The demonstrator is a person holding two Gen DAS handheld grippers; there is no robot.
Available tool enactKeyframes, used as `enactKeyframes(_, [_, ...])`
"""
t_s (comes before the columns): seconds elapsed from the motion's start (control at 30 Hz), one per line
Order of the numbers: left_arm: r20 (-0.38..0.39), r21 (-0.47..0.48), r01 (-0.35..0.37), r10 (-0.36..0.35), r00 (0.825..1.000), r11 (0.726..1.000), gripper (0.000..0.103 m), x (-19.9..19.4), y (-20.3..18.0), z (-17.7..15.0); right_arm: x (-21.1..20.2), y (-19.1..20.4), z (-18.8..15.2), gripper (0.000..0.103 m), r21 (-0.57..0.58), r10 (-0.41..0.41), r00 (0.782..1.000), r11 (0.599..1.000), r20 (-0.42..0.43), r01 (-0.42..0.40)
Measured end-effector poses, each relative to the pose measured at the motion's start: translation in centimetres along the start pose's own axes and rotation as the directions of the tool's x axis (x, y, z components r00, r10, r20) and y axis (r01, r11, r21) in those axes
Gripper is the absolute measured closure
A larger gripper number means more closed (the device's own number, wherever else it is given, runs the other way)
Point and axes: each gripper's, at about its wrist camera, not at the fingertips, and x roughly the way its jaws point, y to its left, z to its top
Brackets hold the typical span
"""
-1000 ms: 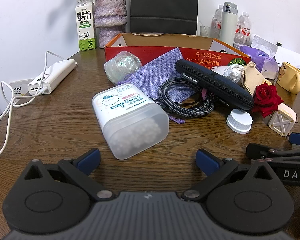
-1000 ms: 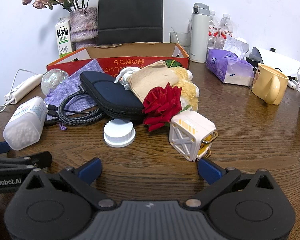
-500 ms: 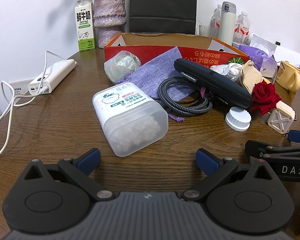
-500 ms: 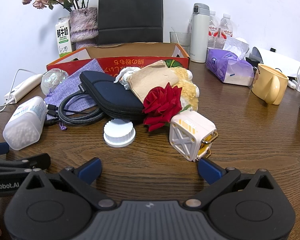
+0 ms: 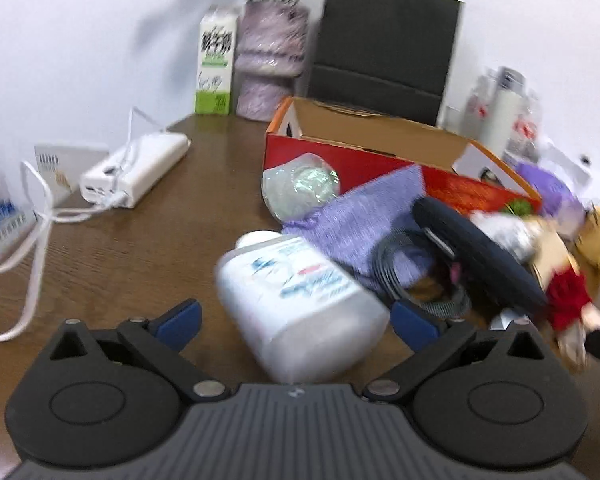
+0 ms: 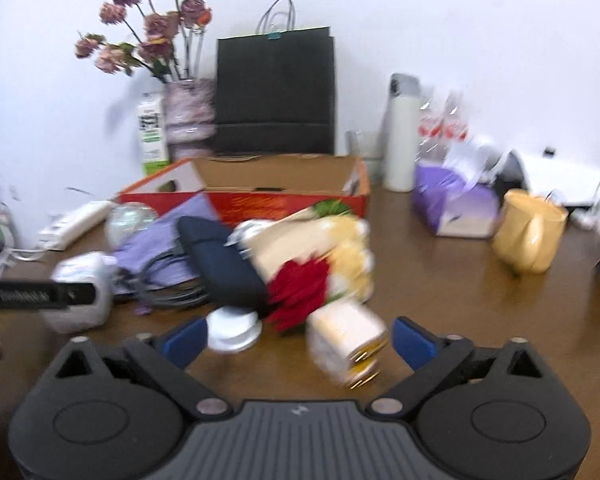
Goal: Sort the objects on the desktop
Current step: 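Grasp the white-and-yellow cube with the right tool while the left tool grasps the white cotton-bud box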
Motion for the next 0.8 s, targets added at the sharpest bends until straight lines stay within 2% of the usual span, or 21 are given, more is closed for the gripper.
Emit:
enactKeyframes(0.07, [-0.051, -0.034, 0.007, -0.008, 0.999, 0.999, 0.000, 1.8, 0.4, 0.6, 1.4, -0.6, 0.6, 0.020, 0.014, 0.003, 1.000, 1.000, -0.025, -0.003])
enactKeyframes(0.1, [-0.038, -0.028, -0.007, 0.006, 0.999, 1.000, 0.003, 1.8, 0.5, 0.7, 2.1, -0.9, 0.9, 0.023, 0.022, 0.007, 0.999, 1.000, -0.047, -0.006])
enactKeyframes(0.13, [-0.029, -0.031, -0.007, 0.006, 1.000, 1.000, 0.005, 1.6, 0.6, 0.8, 2.8, -1.2, 0.8, 0.030, 0.025, 0.009, 0.997, 1.000, -0.074, -0.008])
enactKeyframes(0.17, [-0.017, -0.036, 0.002, -0.003, 1.000, 0.999, 0.016, 1.3, 0.8, 0.7, 3.3, -1.4, 0.6, 0.041, 0.022, 0.006, 0.995, 1.000, -0.101, -0.004])
enactKeyframes(0.2, [0.000, -0.034, 0.016, -0.016, 1.000, 0.999, 0.026, 0.7, 1.0, 0.6, 3.6, -1.5, 0.3, 0.046, 0.017, -0.007, 0.993, 1.000, -0.116, 0.009])
enactKeyframes(0.23, [0.008, -0.018, 0.020, -0.020, 1.000, 1.000, 0.030, 0.2, 1.0, 0.5, 3.6, -1.5, -0.1, 0.059, 0.009, -0.024, 0.992, 1.000, -0.123, 0.025])
enactKeyframes(0.27, [0.009, -0.001, 0.010, -0.010, 1.000, 1.000, 0.033, -0.5, 0.9, 0.5, 3.5, -1.5, -0.5, 0.067, 0.006, -0.034, 0.991, 0.999, -0.128, 0.035])
enactKeyframes(0.33, [0.047, 0.031, 0.015, -0.017, 0.999, 0.999, 0.034, -2.6, 0.8, 0.1, 2.6, -1.5, -1.0, 0.072, 0.029, -0.014, 0.991, 0.999, -0.131, 0.018])
enactKeyframes(0.47, [0.106, 0.106, 0.095, -0.107, 0.989, 0.990, 0.034, -8.1, 0.8, -1.8, -1.5, -0.6, -2.2, 0.073, 0.031, 0.070, 0.992, 0.997, -0.102, -0.068])
enactKeyframes(0.5, [0.094, 0.128, 0.118, -0.131, 0.987, 0.985, 0.034, -8.6, 0.4, -2.4, -2.3, -0.2, -2.4, 0.073, 0.025, 0.088, 0.991, 0.996, -0.100, -0.086])
enactKeyframes(0.6, [-0.027, 0.180, 0.167, -0.165, 0.986, 0.969, 0.034, -8.7, -1.4, -5.2, -3.6, 1.6, -2.9, 0.073, -0.010, 0.158, 0.982, 0.987, -0.103, -0.160])
enactKeyframes(0.63, [-0.018, 0.197, 0.166, -0.165, 0.986, 0.966, 0.034, -8.9, -1.9, -5.8, -3.9, 2.4, -3.0, 0.072, -0.029, 0.169, 0.980, 0.985, -0.104, -0.172])
enactKeyframes(0.73, [0.028, 0.318, 0.103, -0.118, 0.993, 0.942, 0.033, -9.6, -3.8, -6.7, -4.1, 4.4, -3.3, 0.072, -0.097, 0.160, 0.980, 0.981, -0.116, -0.171])
enactKeyframes(0.8, [0.029, 0.357, 0.093, -0.110, 0.993, 0.929, 0.026, -9.3, -4.4, -7.0, -3.6, 5.0, -3.6, 0.067, -0.109, 0.172, 0.973, 0.976, -0.151, -0.189])
